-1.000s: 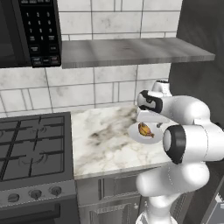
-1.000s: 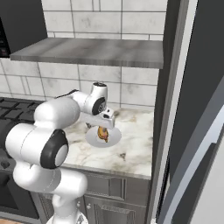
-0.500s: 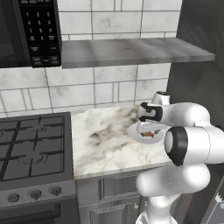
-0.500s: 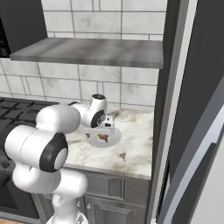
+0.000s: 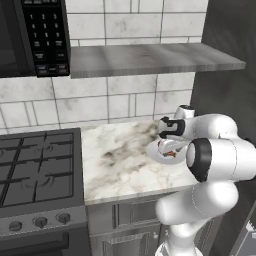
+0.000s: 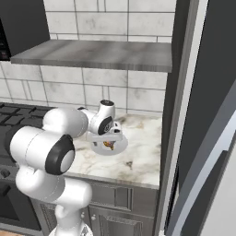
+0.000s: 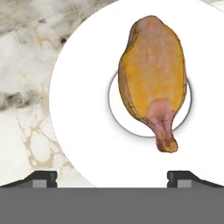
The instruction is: Place the chicken drumstick on the counter behind the older chicken drumstick on the same shelf of the fridge to maintain FIFO order. Close the fridge door when finished.
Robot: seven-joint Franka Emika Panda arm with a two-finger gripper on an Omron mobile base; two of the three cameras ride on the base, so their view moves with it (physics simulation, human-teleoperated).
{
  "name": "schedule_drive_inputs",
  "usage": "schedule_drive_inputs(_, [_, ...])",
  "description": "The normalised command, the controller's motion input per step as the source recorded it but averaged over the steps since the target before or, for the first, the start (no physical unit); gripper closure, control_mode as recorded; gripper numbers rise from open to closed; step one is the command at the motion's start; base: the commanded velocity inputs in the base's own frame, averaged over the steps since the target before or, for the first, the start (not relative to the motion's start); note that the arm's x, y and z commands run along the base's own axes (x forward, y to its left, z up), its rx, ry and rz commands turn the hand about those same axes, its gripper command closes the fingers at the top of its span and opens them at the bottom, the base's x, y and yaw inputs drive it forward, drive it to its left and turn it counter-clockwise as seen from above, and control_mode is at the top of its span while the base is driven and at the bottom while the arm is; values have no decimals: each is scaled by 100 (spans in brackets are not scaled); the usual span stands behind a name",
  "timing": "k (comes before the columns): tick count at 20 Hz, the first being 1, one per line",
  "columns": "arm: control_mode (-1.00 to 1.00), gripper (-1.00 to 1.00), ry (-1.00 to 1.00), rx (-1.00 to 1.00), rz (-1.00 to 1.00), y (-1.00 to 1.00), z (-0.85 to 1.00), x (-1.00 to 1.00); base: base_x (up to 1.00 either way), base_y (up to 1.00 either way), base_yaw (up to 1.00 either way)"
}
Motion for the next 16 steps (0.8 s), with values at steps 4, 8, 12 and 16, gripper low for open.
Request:
schedule_drive_inputs(4, [-100,-100,0,0,6,0,-12,21,0,0,0])
schedule_drive_inputs(8, [-100,-100,-1,0,3,-11,-9,21,0,0,0])
schedule_drive_inputs(12, [-100,-100,0,0,1,-2,-22,23,0,0,0])
schedule_drive_inputs(16, [-100,-100,0,0,0,-4,-27,21,0,0,0])
